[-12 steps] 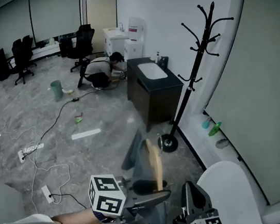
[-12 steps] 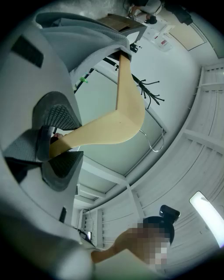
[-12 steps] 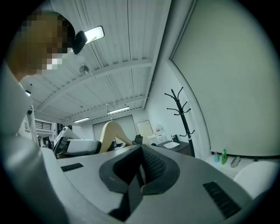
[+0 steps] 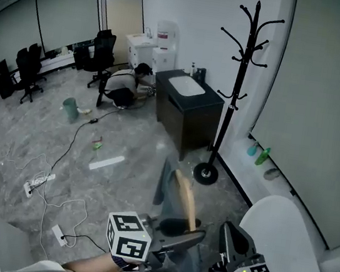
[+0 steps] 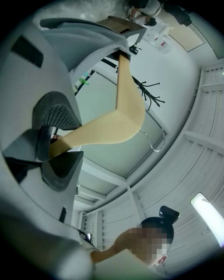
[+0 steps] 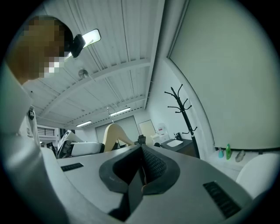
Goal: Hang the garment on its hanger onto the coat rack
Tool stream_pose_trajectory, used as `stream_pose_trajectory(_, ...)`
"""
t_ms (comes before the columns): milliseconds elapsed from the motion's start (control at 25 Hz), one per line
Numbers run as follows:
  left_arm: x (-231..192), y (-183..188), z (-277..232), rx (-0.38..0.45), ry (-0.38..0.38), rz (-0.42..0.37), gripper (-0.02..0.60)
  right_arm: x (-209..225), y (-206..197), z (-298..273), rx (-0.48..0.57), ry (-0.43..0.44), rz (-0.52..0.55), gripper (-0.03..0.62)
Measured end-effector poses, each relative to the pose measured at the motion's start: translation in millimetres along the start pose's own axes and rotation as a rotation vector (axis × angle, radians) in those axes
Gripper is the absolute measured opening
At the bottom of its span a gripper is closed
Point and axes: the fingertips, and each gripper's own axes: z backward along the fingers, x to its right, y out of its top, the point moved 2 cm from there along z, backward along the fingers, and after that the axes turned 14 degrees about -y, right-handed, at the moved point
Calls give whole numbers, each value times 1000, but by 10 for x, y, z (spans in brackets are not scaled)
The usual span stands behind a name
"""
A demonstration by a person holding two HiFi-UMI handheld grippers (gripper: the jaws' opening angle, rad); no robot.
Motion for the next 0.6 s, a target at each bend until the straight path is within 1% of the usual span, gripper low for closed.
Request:
stream_pose_trajectory(80, -31, 4, 0, 2, 6, 1, 153, 19, 6, -9, 6, 11, -16, 15)
stream_pose_trajectory(280, -81, 25, -23, 6, 22, -1, 154, 76, 55, -2, 19, 18, -2, 15)
stream_pose_trajectory(480, -173, 66, -81, 21, 41, -10, 155, 146, 108, -24, 30, 48, 6, 15)
stream_pose_trajectory(600, -271, 90, -129, 27, 59, -9, 155, 239, 131, -59, 35, 44, 0, 15)
